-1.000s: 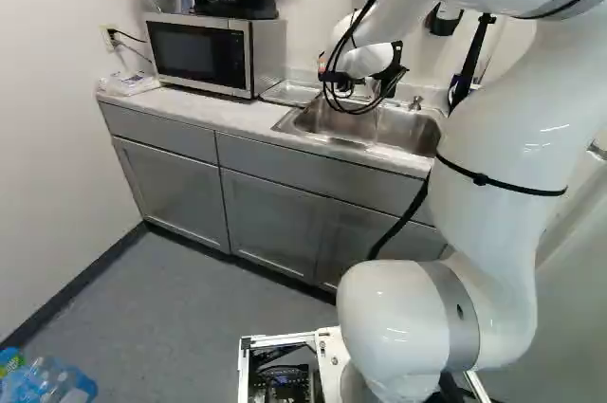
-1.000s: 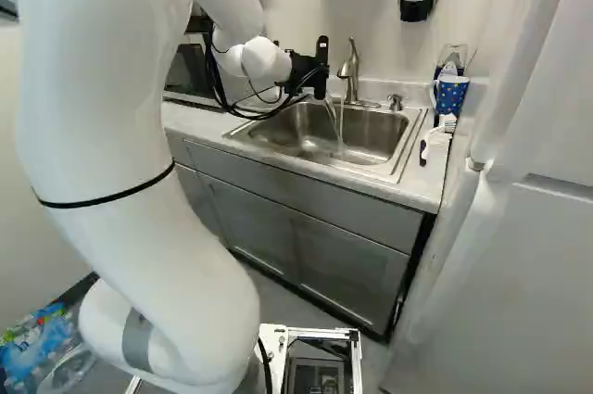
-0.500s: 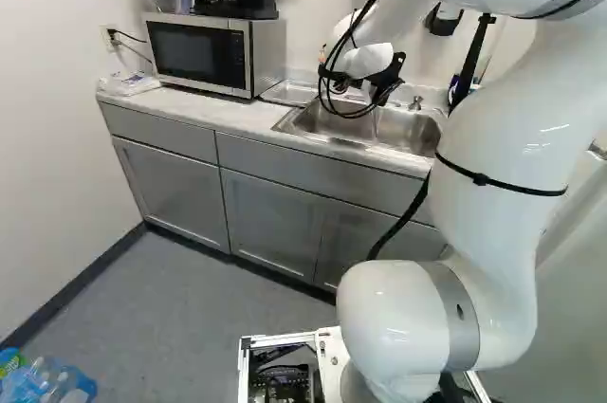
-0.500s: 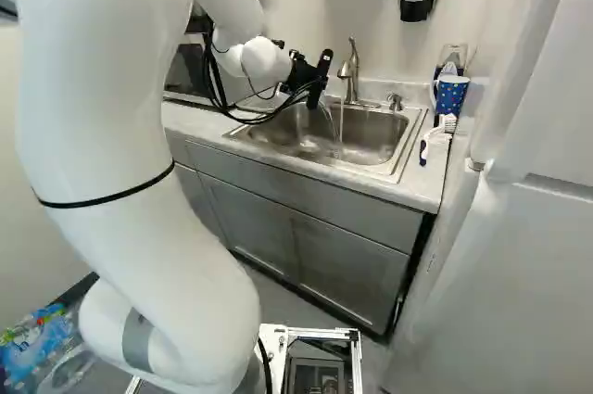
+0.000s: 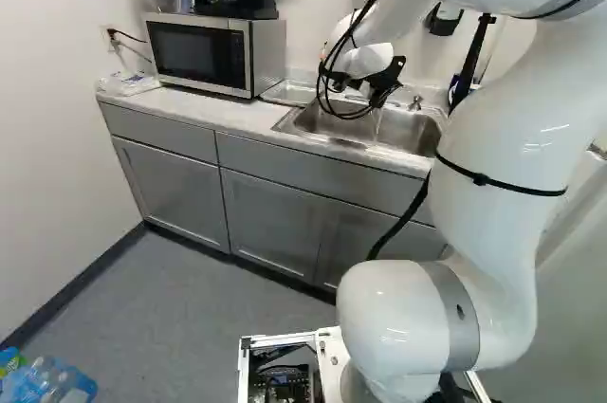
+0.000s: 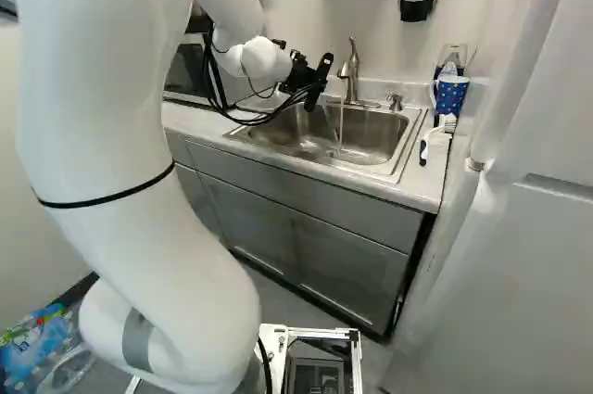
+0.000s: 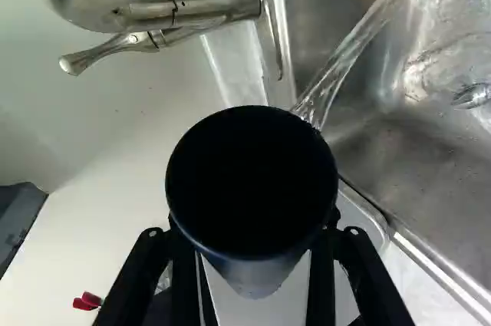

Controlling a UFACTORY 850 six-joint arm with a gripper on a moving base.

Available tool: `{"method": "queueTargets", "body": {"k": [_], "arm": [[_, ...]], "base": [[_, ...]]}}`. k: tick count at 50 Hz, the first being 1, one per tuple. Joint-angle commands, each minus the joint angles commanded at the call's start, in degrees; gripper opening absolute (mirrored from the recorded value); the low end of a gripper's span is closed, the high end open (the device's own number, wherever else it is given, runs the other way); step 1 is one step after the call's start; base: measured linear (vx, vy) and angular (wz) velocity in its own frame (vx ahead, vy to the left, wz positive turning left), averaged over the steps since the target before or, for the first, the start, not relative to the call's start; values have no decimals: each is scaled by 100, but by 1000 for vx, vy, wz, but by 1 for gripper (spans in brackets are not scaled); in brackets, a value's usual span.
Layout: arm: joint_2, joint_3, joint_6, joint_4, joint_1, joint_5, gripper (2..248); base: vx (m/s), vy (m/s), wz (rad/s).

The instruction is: Rinse the cup and place it in the tray

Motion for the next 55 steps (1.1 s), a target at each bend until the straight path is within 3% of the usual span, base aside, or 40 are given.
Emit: {"method": "queueTargets", "body": {"k": [25,55], "arm": [[0,0,-63,0,0,0,125],[0,0,-1746,0,0,0,125]], "base": [[0,0,0],[0,0,0]]}}
